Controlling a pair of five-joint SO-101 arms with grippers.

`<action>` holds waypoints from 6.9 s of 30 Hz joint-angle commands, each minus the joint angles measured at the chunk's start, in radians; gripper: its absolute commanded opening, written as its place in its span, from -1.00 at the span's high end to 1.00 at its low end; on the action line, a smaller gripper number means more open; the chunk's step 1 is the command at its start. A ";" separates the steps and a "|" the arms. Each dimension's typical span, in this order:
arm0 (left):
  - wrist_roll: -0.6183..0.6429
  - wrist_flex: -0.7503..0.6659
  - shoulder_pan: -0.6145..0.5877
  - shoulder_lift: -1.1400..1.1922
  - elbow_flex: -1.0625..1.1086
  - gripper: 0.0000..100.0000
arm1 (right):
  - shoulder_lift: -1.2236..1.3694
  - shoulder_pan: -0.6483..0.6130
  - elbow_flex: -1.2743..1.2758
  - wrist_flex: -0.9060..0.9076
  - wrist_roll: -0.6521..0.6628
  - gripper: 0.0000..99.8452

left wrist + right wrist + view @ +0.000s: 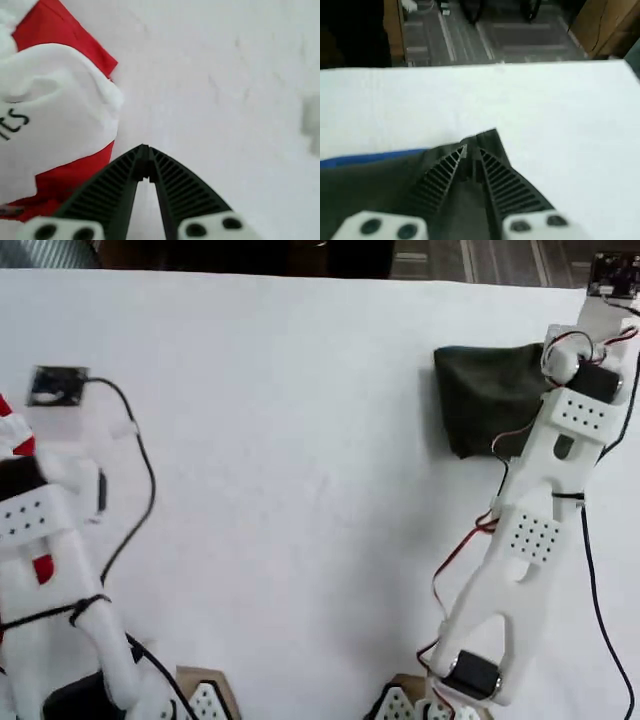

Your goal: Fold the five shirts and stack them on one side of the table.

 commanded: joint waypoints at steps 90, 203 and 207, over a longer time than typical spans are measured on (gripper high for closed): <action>0.129 0.402 0.519 0.677 -1.070 0.94 | -2.215 -0.335 2.082 0.601 0.169 0.96; -0.032 0.115 -0.342 0.689 -0.932 0.59 | -1.055 -1.170 1.883 -0.166 -0.009 0.95; -0.029 0.112 -0.339 0.689 -0.932 0.59 | -1.047 -1.198 1.883 -0.168 -0.011 0.72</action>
